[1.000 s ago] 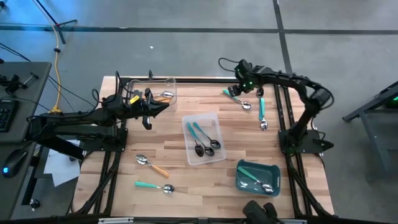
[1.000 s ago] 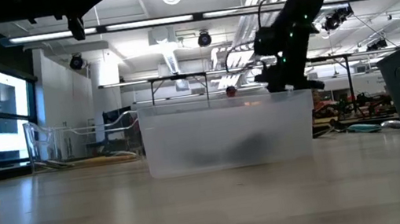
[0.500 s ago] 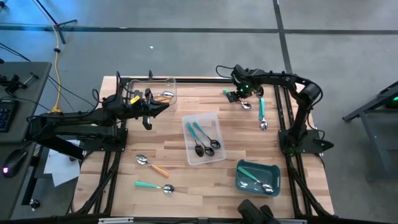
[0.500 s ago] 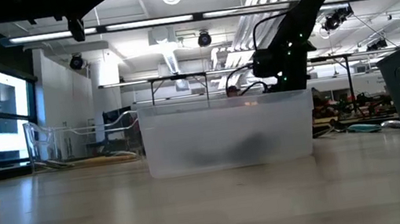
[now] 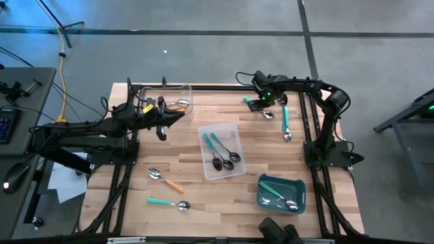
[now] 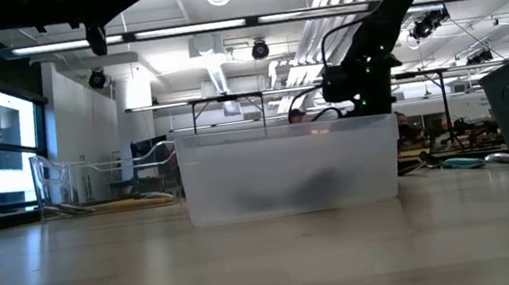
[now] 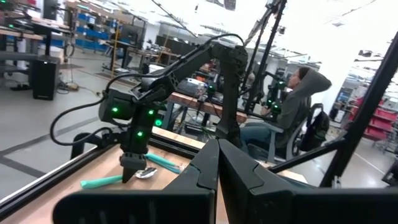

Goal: Sort silverware by color (type)
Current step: Put the light blue spoon into the blue bin

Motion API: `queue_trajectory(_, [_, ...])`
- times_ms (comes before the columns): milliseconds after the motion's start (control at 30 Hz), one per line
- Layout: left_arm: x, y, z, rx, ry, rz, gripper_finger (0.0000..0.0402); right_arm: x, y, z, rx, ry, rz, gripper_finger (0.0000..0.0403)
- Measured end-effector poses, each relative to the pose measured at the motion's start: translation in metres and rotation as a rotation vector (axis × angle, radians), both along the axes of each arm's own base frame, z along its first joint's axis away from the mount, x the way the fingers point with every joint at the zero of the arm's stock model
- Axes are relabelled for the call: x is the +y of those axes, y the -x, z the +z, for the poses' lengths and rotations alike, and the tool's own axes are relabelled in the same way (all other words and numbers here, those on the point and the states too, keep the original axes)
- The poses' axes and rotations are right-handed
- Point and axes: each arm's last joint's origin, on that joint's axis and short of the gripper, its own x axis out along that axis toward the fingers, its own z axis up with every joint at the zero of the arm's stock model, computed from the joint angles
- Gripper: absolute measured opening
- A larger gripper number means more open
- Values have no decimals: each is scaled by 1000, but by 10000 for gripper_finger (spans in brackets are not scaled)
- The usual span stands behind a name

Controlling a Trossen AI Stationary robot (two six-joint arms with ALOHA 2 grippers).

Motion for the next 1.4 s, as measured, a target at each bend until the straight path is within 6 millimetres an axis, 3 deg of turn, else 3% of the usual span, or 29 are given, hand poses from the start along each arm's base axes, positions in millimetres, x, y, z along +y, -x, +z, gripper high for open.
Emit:
queue_trajectory(233, [1, 0, 0, -1, 1, 20, 1, 0, 2, -1, 25, 10, -1, 21])
queue_trajectory(433, [1, 0, 0, -1, 2, 21, 1, 0, 2, -1, 27, 8, 7, 38])
queue_trajectory(567, [1, 0, 0, -2, 7, 23, 1, 1, 2, -2, 29, 3, 8, 15])
queue_trajectory(833, [1, 0, 0, -2, 9, 24, 0, 8, 3, 9, 9, -10, 26, 16])
queue_trajectory(1067, [0, 0, 0, -3, 8, 10, 0, 25, 3, 69, -133, 154, 67, 16])
queue_trajectory(1267, [0, 0, 0, -2, 7, 1, 0, 57, 7, 131, -316, 351, 125, 16])
queue_trajectory(1400, [0, 0, 0, -3, 14, 1, 0, 83, 8, 163, -530, 513, 184, 16])
